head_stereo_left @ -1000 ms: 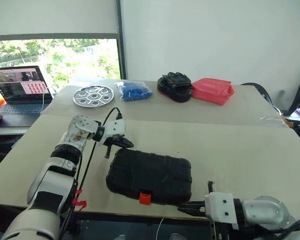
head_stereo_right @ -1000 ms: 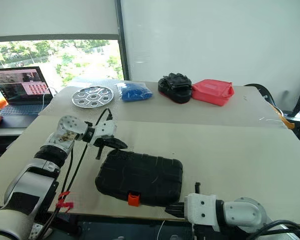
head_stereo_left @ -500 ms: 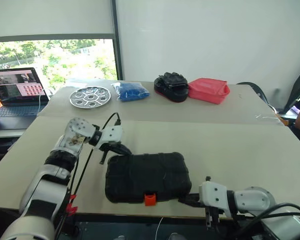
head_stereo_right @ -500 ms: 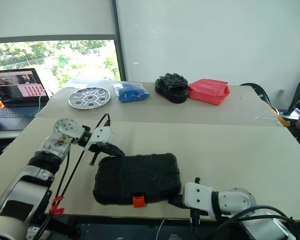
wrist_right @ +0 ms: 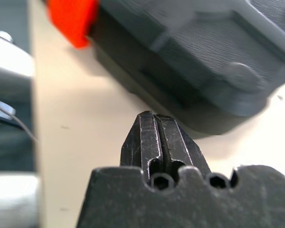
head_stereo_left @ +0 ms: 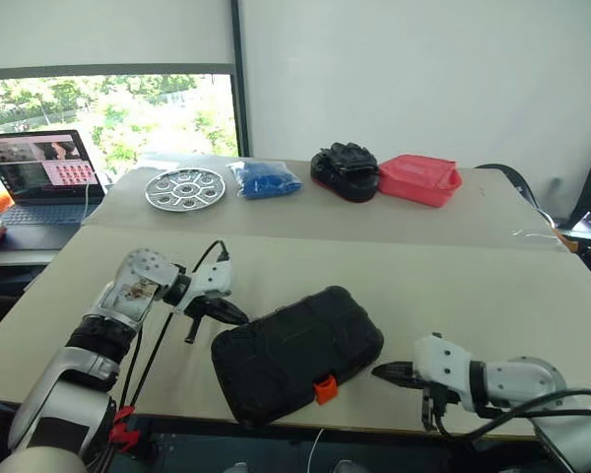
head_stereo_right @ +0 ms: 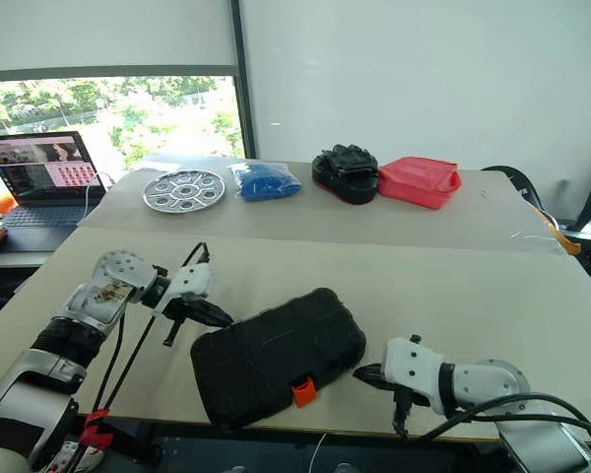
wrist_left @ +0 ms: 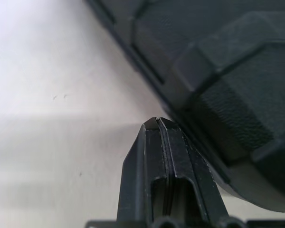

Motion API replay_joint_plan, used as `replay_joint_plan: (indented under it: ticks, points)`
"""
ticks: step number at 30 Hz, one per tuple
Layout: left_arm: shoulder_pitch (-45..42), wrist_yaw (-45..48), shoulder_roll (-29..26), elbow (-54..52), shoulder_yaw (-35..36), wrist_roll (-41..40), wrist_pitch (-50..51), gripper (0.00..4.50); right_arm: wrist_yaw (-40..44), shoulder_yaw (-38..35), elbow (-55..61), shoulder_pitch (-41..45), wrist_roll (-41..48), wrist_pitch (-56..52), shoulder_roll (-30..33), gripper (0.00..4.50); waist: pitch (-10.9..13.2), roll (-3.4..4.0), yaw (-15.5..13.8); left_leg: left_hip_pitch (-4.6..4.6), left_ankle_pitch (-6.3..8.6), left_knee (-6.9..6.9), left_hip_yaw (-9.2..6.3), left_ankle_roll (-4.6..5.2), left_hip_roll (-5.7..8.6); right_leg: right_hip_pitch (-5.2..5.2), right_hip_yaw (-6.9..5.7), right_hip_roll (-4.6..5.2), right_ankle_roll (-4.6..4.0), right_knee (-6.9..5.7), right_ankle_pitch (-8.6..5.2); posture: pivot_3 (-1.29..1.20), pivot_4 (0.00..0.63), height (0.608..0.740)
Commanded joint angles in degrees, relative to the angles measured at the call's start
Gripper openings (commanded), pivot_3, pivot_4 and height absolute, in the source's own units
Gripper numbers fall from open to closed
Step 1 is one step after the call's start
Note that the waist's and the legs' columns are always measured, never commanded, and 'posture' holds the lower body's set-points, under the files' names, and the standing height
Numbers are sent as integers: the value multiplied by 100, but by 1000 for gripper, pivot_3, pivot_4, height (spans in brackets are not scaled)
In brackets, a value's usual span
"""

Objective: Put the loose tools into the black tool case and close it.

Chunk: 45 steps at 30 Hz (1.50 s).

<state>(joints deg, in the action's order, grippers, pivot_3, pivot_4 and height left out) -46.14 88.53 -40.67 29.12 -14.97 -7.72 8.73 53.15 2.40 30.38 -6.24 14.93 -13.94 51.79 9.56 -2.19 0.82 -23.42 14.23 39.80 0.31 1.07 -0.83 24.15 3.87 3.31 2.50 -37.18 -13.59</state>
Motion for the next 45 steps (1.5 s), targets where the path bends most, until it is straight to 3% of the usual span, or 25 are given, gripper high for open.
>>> replay_joint_plan:
  ticks: [1, 8, 14, 22, 30, 39, 45]
  points:
    - [-280, 42, -71, -640, 486, -598, 954, 30, 28, -267, 500, -220, 257, -120, -2, 0, 0, 0, 1, 0, 0, 1, -4, 0, 0, 0, -1, 0, 0, 0, 0, 0, 150, 740]
    - [-341, 328, 257, -1699, 323, -1136, 1737, 30, -49, -154, 726, -383, 223, -203, -135, 0, 0, 0, -10, 5, 0, 6, -7, 0, 3, -8, 2, 3, 4, 1, 2, 0, 150, 740]
    - [-264, 288, 805, -1653, -458, -545, 856, 30, 150, 87, 957, -301, 368, -333, -129, 0, 0, 1, -10, 8, 0, 5, 4, -1, 4, -10, 2, 0, 3, 0, 2, 0, 150, 740]
    - [-36, -13, 909, -1294, -1134, 421, -261, 30, -3, 866, 881, 204, 116, -517, -558, 0, -1, 3, -1, 14, 0, 4, 5, 0, 2, -14, 3, -3, 1, 4, 3, 0, 150, 740]
    - [16, -25, 974, -1390, -1148, 394, -221, 30, -105, 1536, 234, 804, -391, -492, -979, 0, -8, 11, -4, 42, 0, 5, 7, 0, 2, -47, 2, -3, 1, 6, 3, 0, 150, 740]
    - [145, -97, 1085, -1477, -1243, 470, -58, 30, -264, 1620, -764, 1223, -925, 42, -1215, 0, -9, 12, 0, 80, 0, 3, 21, 0, 0, -88, -2, -5, 2, 11, 1, 0, 150, 740]
    - [212, -173, 1104, -1302, -1247, 525, -122, 30, 283, 1350, -240, 1109, -260, -386, -965, 0, -12, 18, 2, 104, 0, -3, 23, 0, -1, -107, 0, -4, 0, 11, -1, 0, 150, 740]
